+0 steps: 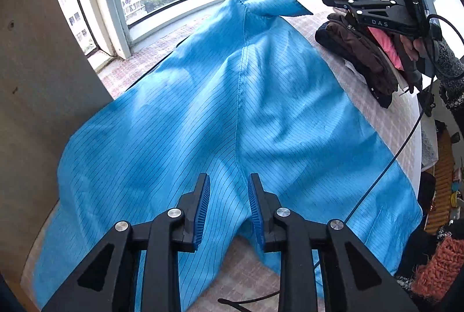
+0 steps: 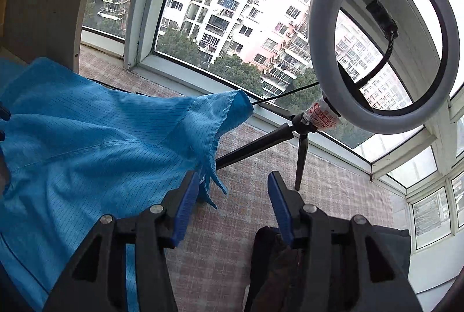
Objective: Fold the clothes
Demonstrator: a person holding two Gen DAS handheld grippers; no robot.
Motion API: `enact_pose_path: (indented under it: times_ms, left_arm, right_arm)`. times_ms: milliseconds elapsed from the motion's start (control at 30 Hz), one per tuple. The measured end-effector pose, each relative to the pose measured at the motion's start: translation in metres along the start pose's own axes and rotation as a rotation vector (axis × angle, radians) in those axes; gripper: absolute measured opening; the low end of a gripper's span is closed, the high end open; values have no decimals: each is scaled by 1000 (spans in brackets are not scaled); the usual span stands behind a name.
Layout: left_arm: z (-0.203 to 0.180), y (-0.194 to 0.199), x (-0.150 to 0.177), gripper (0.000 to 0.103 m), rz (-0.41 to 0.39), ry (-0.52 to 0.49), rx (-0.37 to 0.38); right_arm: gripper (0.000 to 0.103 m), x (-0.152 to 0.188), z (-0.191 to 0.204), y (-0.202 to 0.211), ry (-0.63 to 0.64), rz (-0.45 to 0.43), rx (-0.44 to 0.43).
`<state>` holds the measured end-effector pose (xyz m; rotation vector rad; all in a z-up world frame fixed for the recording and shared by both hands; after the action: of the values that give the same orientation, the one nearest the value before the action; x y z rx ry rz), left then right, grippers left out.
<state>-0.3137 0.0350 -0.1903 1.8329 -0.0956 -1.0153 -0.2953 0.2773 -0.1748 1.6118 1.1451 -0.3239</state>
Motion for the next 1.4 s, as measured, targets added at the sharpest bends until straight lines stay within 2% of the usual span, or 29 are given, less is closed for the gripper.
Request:
enact_pose_path:
  times_ms: [133,367,400,533,633,733,767,833,933,1000,1033,1100,1200,1267,1300,1367,1400]
  left_arm:
    - [-13,36,38,26,-4,60,-21]
    - [-59,38,118,26,7,213,78]
    - [-66,40,129,26,10,225,80]
    - [-98,59,175,26,14,256,48]
    - [-123,85,211,26,3,291,13]
    - [-135,134,249,26,-31,349,-83]
    - [-141,141,258,26,-34,369,-98]
    - [-158,128,265,26,-14,409,-81]
    - [-185,108,276,26,15,469,-56]
    - [-203,95,284,34,34,508,-39]
    - [-212,89,287,34,44,528,-31]
    - [-229,76,295,34,63,568,-14]
    - [-256,57,306,39,92,627,12]
    - [-263,48,304,41,96,650,-5]
    - [-264,45,301,51,95,658,-21]
    - [-267,38,296,62,93,674,-52]
    - [-268,34,293,63,92,682,-67]
  right_arm:
    - [49,38,24,52,-103,31,-112]
    - [47,105,66,144,-283,87,-309]
    - [47,120,77,148,-293,108,-330]
    - [47,181,121,161,-330,194,-410]
    - [47,211,155,166,-305,255,-491]
    - [47,227,151,199,-284,257,-569]
    - [47,227,134,215,-308,228,-560]
    - [47,231,98,244,-380,173,-515]
    - [53,252,73,268,-382,148,-426]
    - [53,274,74,263,-385,194,-378]
    - [53,285,75,261,-387,217,-354]
    - [53,304,81,252,-427,265,-367]
    - [53,318,97,244,-450,288,-386]
    - [53,323,103,242,-487,291,-403]
    - [53,325,105,241,-498,296,-402]
    - [53,327,112,239,-480,314,-382]
    - [53,328,115,239,-460,325,-376]
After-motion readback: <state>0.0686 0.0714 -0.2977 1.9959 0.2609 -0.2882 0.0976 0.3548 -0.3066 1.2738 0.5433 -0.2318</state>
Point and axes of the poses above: each gripper's, at about its wrist camera, not at the fingertips, and y roughly against the way its jaws point, z to its left, x to its underside, the point moved 3 cm from there along -y, roughly the way its jaws point, and after that the axes turned 15 degrees about -z, right-handed, at the moved point
